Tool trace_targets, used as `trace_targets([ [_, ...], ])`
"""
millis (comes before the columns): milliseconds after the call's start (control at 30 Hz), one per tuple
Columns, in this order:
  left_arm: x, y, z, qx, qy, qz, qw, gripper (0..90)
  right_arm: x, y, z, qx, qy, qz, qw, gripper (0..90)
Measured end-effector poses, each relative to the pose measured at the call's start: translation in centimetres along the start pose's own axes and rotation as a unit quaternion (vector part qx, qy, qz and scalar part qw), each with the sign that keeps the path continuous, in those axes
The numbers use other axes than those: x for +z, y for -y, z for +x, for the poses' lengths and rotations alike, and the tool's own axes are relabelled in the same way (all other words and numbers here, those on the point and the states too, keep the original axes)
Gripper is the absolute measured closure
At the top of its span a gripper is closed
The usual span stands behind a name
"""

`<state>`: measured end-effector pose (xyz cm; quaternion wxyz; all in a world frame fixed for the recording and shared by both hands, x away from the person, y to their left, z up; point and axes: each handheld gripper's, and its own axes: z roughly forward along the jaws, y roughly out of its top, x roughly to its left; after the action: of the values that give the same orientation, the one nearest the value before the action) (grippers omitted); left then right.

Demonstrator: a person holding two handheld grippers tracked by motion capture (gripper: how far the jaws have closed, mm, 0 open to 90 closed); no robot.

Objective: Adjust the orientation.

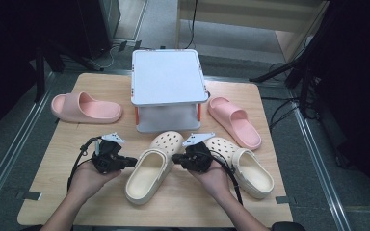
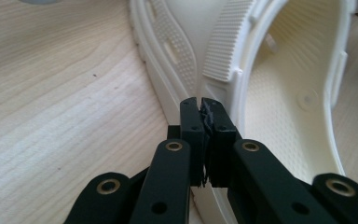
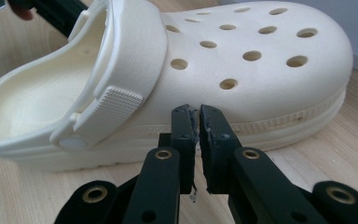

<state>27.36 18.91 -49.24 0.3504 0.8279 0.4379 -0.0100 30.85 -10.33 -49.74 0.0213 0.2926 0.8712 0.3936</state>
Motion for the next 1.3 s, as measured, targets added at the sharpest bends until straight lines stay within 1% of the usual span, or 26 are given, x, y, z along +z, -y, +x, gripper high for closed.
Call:
trace_targets([
  [100, 0.0, 0.2, -0.5, -0.002, 0.016, -0.008, 0.9998, 87.8, 0.1, -0.2, -0.3, 0.002, 0.007, 0.000, 1.0000, 83.5],
  [133, 0.0, 0.3, -0.8, 0.000, 0.030, -0.011, 0.9995, 87.8, 0.1, -0.3, -0.4, 0.006, 0.011, -0.002, 0.9999, 83.6],
  [233, 0.2, 0.3, -1.2, 0.004, 0.034, -0.010, 0.9994, 87.8, 0.1, -0.4, -0.6, 0.003, 0.017, 0.001, 0.9998, 84.0],
  [267, 0.3, 0.3, -1.3, 0.004, 0.036, -0.010, 0.9993, 87.8, 0.1, -0.4, -0.8, 0.005, 0.017, 0.001, 0.9998, 86.4],
  [300, 0.5, 0.3, -1.6, 0.004, 0.044, -0.009, 0.9990, 87.7, 0.1, -0.5, -0.8, 0.007, 0.015, 0.001, 0.9999, 87.6],
  [333, 0.8, 0.3, -2.0, 0.009, 0.052, -0.008, 0.9986, 87.6, 0.0, -0.6, -0.9, 0.006, 0.025, 0.002, 0.9997, 88.6],
  [433, 1.0, 0.2, -2.3, 0.014, 0.051, -0.009, 0.9986, 87.6, 0.0, -0.6, -1.1, 0.006, 0.031, 0.002, 0.9995, 88.6],
  [467, 0.9, 0.2, -2.2, 0.014, 0.050, -0.005, 0.9986, 85.1, -0.1, -0.6, -1.3, 0.012, 0.030, 0.000, 0.9995, 88.6],
  [500, 0.9, 0.2, -2.2, 0.014, 0.050, -0.005, 0.9986, 83.4, -0.1, -0.6, -1.3, 0.012, 0.030, 0.000, 0.9995, 88.6],
  [533, 0.8, 0.1, -1.9, 0.011, 0.048, -0.004, 0.9988, 83.4, -0.1, -0.7, -1.4, 0.014, 0.029, -0.001, 0.9995, 88.5],
  [567, 0.5, 0.1, -1.7, 0.005, 0.049, -0.008, 0.9987, 81.2, -0.2, -0.7, -1.4, 0.011, 0.027, -0.002, 0.9996, 88.0],
  [633, 0.3, 0.0, -1.6, 0.005, 0.048, -0.013, 0.9987, 80.0, -0.2, -0.7, -1.4, 0.010, 0.027, -0.003, 0.9996, 86.7],
  [667, 0.0, -0.1, -1.5, 0.003, 0.046, -0.015, 0.9988, 74.5, -0.7, -0.9, -1.3, 0.008, 0.025, -0.007, 0.9996, 84.8],
  [700, -0.2, -0.1, -1.4, -0.001, 0.046, -0.019, 0.9987, 74.5, -0.7, -0.9, -1.3, 0.008, 0.025, -0.007, 0.9996, 84.8],
  [767, -0.9, -0.3, -1.2, 0.003, 0.043, -0.020, 0.9989, 66.5, -1.6, -0.9, -1.2, 0.011, 0.013, -0.008, 0.9998, 80.2],
  [833, -1.1, -0.4, -1.1, 0.005, 0.041, -0.021, 0.9989, 59.6, -2.0, -0.9, -1.1, 0.013, 0.007, -0.008, 0.9999, 79.1],
  [867, -1.3, -0.5, -1.1, 0.005, 0.034, -0.023, 0.9992, 59.6, -2.4, -0.8, -1.1, 0.010, 0.005, -0.012, 0.9999, 77.4],
  [900, -1.7, -0.7, -0.9, 0.002, 0.028, -0.028, 0.9992, 54.5, -3.3, -0.6, -0.7, 0.010, 0.003, -0.014, 0.9998, 74.0],
  [933, -1.7, -0.7, -0.9, 0.002, 0.028, -0.028, 0.9992, 53.7, -3.3, -0.6, -0.7, 0.010, 0.003, -0.014, 0.9998, 74.0],
  [1033, -2.1, -1.1, -0.7, 0.002, 0.029, -0.034, 0.9990, 52.2, -4.6, -0.2, -0.4, 0.008, 0.002, -0.014, 0.9999, 72.1],
  [1067, -2.2, -1.4, -0.5, 0.003, 0.031, -0.033, 0.9990, 49.3, -5.5, 0.1, -0.3, 0.011, 0.000, -0.012, 0.9999, 69.3],
  [1133, -2.3, -1.6, -0.4, 0.004, 0.031, -0.035, 0.9989, 48.1, -5.9, 0.3, -0.4, 0.012, 0.000, -0.009, 0.9999, 68.6],
  [1200, -2.3, -1.8, -0.3, 0.005, 0.034, -0.034, 0.9988, 45.5, -7.4, 0.9, -0.6, 0.015, 0.009, -0.011, 0.9998, 68.5],
  [1233, -2.3, -2.0, -0.2, 0.007, 0.036, -0.034, 0.9987, 45.5, -7.4, 0.9, -0.6, 0.015, 0.009, -0.011, 0.9998, 68.5],
  [1267, -2.1, -2.3, -0.1, 0.012, 0.037, -0.033, 0.9987, 44.4, -8.6, 1.4, -0.6, 0.023, 0.019, -0.017, 0.9994, 69.1],
  [1300, -2.1, -2.3, -0.1, 0.012, 0.037, -0.033, 0.9987, 44.4, -8.6, 1.4, -0.6, 0.023, 0.019, -0.017, 0.9994, 69.1],
])
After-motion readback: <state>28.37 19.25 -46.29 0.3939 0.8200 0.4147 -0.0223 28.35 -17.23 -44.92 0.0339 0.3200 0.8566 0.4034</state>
